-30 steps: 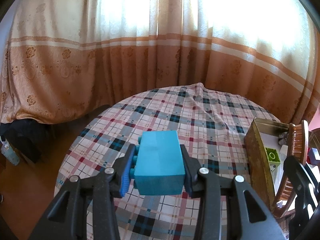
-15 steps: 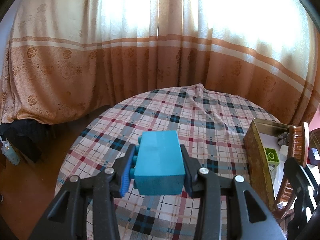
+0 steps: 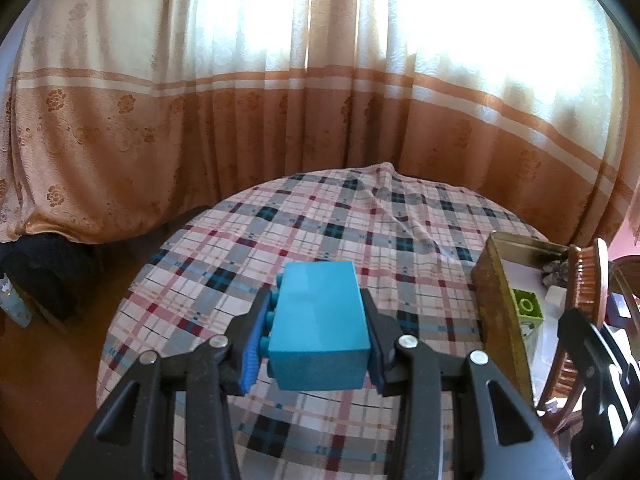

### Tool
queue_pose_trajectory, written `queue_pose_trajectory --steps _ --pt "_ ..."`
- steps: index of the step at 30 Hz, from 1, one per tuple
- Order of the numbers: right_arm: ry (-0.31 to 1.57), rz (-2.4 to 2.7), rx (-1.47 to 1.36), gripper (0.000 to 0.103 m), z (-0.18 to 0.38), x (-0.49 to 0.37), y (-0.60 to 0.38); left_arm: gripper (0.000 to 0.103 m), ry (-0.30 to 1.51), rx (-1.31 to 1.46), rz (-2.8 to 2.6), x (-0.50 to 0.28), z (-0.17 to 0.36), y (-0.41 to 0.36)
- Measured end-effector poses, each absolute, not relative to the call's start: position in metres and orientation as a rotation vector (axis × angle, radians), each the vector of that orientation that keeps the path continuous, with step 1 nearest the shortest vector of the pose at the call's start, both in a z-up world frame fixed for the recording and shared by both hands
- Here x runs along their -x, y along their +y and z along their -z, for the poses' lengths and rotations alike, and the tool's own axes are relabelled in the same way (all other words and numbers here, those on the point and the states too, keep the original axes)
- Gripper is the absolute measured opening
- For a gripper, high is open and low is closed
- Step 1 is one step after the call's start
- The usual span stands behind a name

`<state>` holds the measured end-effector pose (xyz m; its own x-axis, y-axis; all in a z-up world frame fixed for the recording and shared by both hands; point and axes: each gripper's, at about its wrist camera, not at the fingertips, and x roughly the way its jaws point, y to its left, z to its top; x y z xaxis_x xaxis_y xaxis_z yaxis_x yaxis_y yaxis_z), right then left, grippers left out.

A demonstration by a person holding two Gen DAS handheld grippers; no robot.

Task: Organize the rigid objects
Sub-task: 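Carry the brown stick over the tray with the right gripper while the left carries the blue brick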

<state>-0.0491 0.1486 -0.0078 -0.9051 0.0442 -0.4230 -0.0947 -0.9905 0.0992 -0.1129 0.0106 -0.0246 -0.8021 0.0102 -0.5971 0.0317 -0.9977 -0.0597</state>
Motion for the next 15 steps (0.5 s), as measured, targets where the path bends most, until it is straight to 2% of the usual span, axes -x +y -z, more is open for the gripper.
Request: queue_pose_trajectory --steps 15 --pt "0.221 -2.984 0.617 0.017 -0.006 0.040 0.167 0.041 0.091 -1.009 3.020 0.106 0.018 0.029"
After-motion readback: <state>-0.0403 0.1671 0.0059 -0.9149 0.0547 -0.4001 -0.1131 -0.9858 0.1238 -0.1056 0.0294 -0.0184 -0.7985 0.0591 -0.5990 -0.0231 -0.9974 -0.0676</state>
